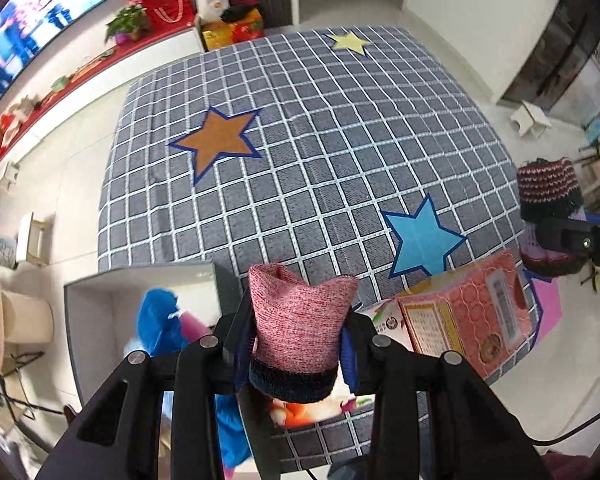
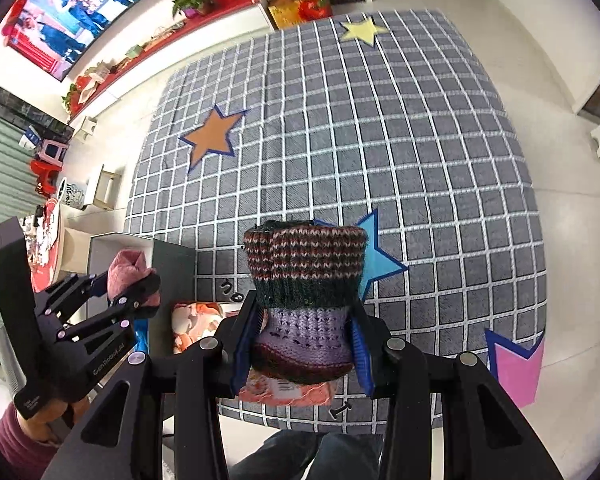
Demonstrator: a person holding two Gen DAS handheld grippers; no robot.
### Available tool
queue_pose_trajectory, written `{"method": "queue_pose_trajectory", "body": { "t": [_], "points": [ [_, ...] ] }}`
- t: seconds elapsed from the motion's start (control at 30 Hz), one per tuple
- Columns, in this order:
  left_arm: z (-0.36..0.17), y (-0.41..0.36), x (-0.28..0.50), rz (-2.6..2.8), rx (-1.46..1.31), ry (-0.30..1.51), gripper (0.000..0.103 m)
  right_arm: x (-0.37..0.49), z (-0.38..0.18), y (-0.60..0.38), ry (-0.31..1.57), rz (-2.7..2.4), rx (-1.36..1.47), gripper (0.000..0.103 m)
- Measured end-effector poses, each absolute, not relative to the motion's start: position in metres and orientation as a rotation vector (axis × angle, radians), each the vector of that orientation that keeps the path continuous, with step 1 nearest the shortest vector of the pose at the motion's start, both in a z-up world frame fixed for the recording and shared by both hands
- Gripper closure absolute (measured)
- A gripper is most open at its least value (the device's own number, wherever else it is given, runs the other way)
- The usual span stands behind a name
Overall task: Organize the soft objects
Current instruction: 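Carry the striped sock and pink sock over the white box with both tools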
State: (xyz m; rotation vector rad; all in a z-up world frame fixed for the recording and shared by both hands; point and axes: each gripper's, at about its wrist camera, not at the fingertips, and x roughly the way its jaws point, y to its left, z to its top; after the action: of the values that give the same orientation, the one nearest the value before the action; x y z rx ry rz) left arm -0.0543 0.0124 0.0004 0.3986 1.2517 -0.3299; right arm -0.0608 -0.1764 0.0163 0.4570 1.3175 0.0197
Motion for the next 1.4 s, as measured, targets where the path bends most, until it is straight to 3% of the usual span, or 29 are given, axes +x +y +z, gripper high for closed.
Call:
{"method": "queue_pose_trajectory", "body": {
  "t": [0.57,1.4],
  "points": [
    [0.036,0.089,-0.102,-0.248,0.262,1.196,0.064,-0.078,0.040,-0.082,1.312,0.141,0.364,0.060],
    [0.018,0.207,-0.156,-0.025,0.094,1.269,0.064,-0.076,0.029,0.044,1.390,0.364,0.177,0.060]
  ]
}}
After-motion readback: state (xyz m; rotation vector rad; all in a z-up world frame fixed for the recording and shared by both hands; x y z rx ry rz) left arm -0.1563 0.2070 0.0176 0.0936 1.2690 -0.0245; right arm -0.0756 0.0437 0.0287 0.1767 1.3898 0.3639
